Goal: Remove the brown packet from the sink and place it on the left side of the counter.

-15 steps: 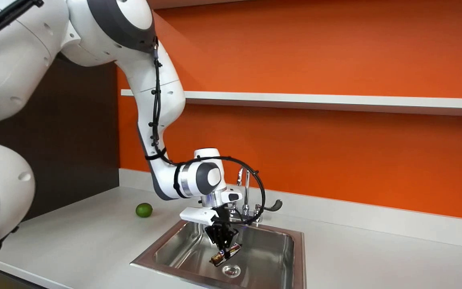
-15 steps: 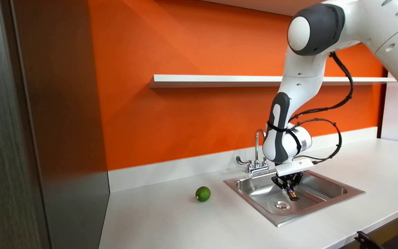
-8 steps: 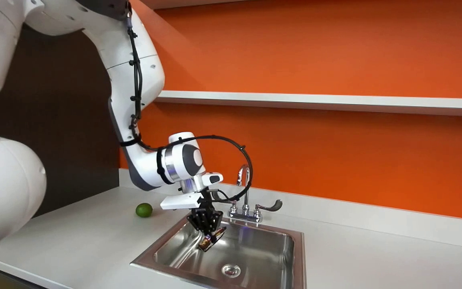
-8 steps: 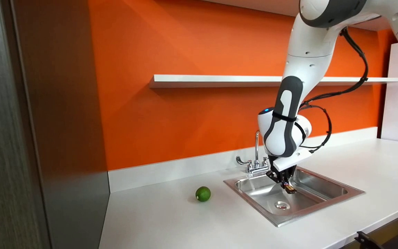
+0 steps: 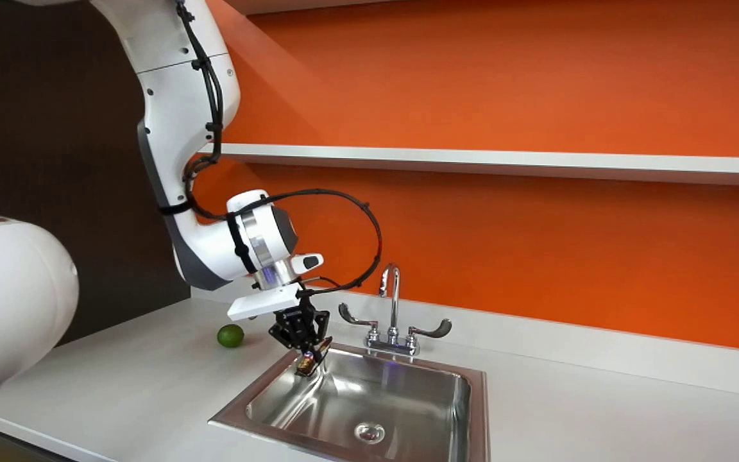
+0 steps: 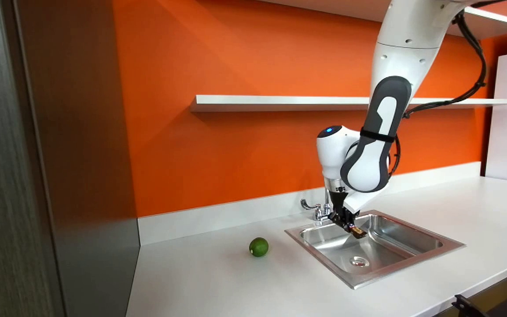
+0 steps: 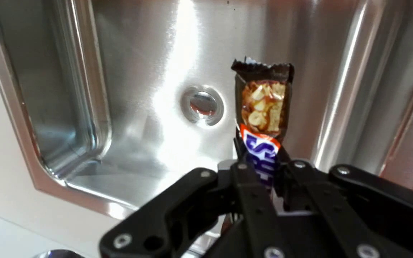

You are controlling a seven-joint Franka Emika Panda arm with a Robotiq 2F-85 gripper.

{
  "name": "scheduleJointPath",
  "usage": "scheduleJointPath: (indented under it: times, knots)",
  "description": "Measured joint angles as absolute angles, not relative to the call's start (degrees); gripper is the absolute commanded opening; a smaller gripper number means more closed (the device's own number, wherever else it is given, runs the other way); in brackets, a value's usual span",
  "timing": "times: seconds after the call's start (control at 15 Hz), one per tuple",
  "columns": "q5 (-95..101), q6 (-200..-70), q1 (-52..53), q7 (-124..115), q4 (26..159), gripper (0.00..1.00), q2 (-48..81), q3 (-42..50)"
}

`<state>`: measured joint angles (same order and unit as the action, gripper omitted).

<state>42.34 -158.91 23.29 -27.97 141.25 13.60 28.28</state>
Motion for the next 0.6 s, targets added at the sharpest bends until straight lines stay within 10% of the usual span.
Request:
scheduleJointPath:
  times: [0.6]
  knots:
    - [44.72, -159.25, 30.44, -25.49, 142.27, 0.04, 12.27, 24.69]
